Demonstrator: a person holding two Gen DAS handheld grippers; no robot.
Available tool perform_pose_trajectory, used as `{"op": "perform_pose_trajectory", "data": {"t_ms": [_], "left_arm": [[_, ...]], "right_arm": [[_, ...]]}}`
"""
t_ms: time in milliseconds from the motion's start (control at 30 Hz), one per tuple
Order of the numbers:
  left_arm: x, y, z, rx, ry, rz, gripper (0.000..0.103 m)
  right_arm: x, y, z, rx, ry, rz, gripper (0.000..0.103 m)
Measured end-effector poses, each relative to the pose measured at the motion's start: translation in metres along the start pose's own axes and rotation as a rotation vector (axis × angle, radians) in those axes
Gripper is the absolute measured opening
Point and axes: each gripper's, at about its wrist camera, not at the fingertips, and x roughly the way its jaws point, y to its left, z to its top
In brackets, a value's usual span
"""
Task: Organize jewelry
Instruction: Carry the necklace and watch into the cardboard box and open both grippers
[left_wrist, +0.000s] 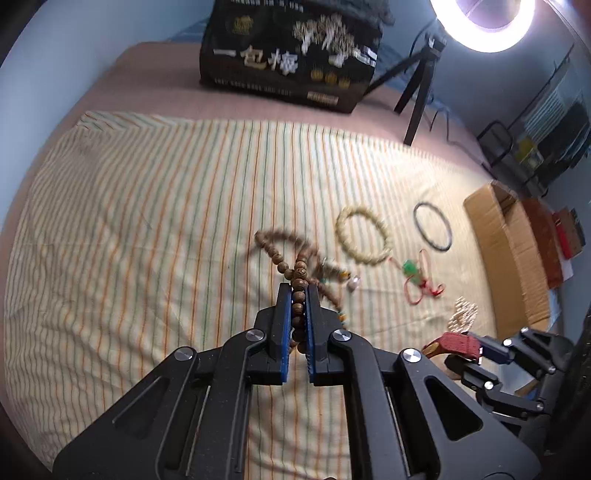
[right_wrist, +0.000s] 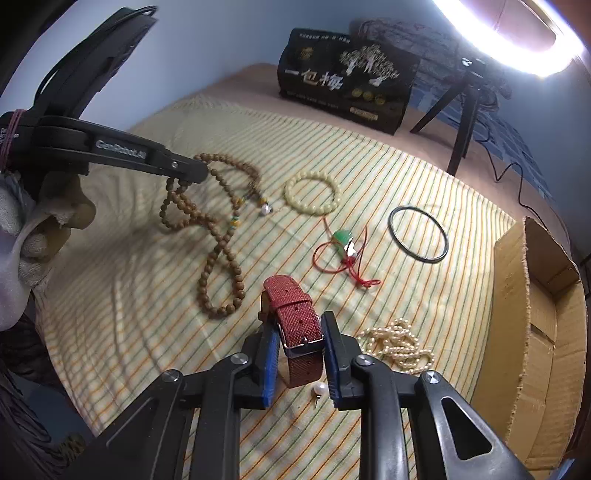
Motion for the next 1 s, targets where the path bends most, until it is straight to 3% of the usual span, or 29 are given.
{"op": "perform_pose_trajectory", "data": {"t_ms": [567,1000], "left_arm": [[-0.094,-0.055,0.024,0.088,-0.252,-0.114,0.004],[-0.117,-0.119,0.038,0.147,-0.319,-0.233,0.004]], "right_arm": [[-0.075,-0.026,0.022,0.074,-0.208,-0.035,0.018],[-0.121,-0.105,0.007,0.236,-0.289,-0.153,0.018]]}}
